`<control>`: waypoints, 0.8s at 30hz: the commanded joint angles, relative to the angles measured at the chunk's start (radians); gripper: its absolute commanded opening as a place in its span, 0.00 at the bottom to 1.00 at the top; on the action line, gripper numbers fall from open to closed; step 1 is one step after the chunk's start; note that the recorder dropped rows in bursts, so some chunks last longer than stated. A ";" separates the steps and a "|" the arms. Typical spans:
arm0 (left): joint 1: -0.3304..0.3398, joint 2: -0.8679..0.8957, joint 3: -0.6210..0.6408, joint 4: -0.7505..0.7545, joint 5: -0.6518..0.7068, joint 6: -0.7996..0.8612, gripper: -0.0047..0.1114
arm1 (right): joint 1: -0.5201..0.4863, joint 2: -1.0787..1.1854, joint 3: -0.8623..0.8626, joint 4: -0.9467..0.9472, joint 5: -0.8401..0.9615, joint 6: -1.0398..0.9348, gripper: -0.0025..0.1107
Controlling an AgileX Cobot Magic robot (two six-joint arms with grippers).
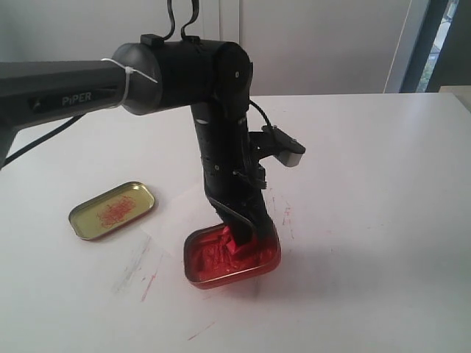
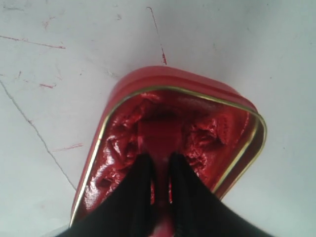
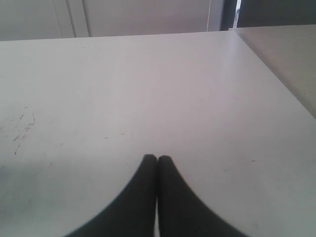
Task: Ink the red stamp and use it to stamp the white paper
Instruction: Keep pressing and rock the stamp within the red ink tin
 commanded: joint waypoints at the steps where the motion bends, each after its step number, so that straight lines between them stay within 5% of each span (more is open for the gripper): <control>1: -0.004 -0.014 -0.008 -0.008 0.028 -0.008 0.04 | -0.001 -0.004 0.005 0.000 -0.013 0.002 0.02; 24: -0.004 0.027 -0.008 0.049 0.040 -0.010 0.04 | -0.001 -0.004 0.005 0.000 -0.013 0.002 0.02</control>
